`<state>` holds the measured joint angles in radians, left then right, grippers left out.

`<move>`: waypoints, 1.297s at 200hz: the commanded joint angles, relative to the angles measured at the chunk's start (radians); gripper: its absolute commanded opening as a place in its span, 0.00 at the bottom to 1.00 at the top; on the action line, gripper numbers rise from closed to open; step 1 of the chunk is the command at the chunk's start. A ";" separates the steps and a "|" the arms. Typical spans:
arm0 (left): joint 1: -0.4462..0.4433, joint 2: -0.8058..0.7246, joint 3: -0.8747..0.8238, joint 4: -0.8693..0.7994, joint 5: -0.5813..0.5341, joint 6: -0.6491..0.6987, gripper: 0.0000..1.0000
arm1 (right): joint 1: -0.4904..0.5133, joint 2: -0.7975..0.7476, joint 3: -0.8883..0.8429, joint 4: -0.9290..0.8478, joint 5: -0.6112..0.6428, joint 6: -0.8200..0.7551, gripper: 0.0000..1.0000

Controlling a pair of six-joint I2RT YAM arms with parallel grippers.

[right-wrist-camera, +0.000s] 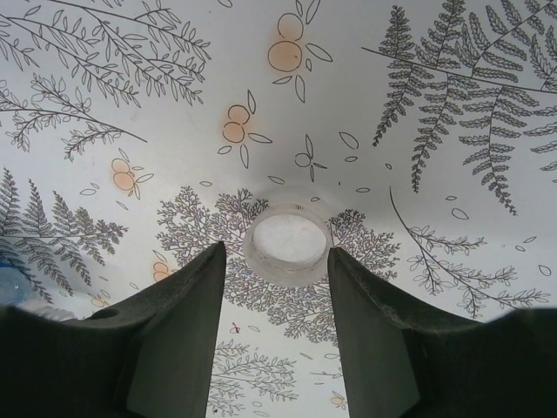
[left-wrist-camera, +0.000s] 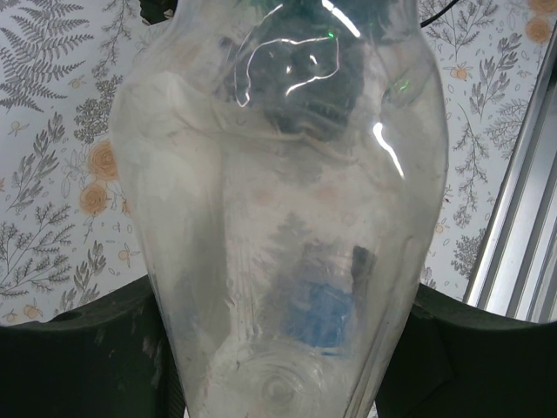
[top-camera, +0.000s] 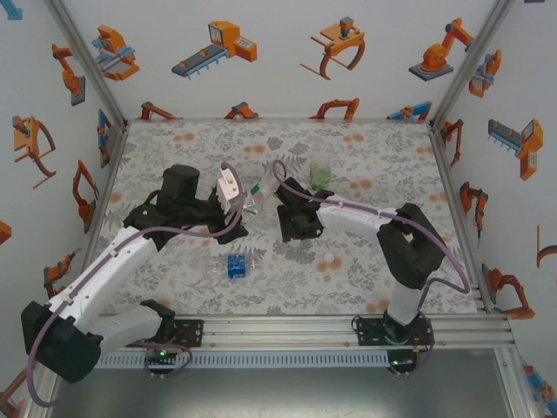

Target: Screw on the bottle caps

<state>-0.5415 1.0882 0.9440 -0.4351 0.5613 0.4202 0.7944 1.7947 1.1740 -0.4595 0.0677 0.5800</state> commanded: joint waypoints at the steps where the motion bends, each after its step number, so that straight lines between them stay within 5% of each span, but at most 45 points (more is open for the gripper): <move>1: 0.006 0.004 0.019 -0.009 0.026 0.010 0.00 | 0.004 -0.023 0.026 -0.023 -0.008 0.015 0.48; 165: 0.005 0.017 0.024 -0.017 0.022 0.008 0.01 | 0.004 0.047 -0.002 -0.006 -0.028 0.026 0.48; 223: 0.005 0.025 0.027 -0.019 0.023 0.008 0.01 | -0.012 0.018 -0.047 0.065 -0.079 0.059 0.27; 259: 0.005 0.031 0.029 -0.021 0.022 0.008 0.01 | -0.064 -0.061 -0.151 0.228 -0.215 0.125 0.25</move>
<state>-0.5415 1.1122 0.9443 -0.4419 0.5613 0.4198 0.7689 1.8000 1.0969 -0.3508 -0.0380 0.6384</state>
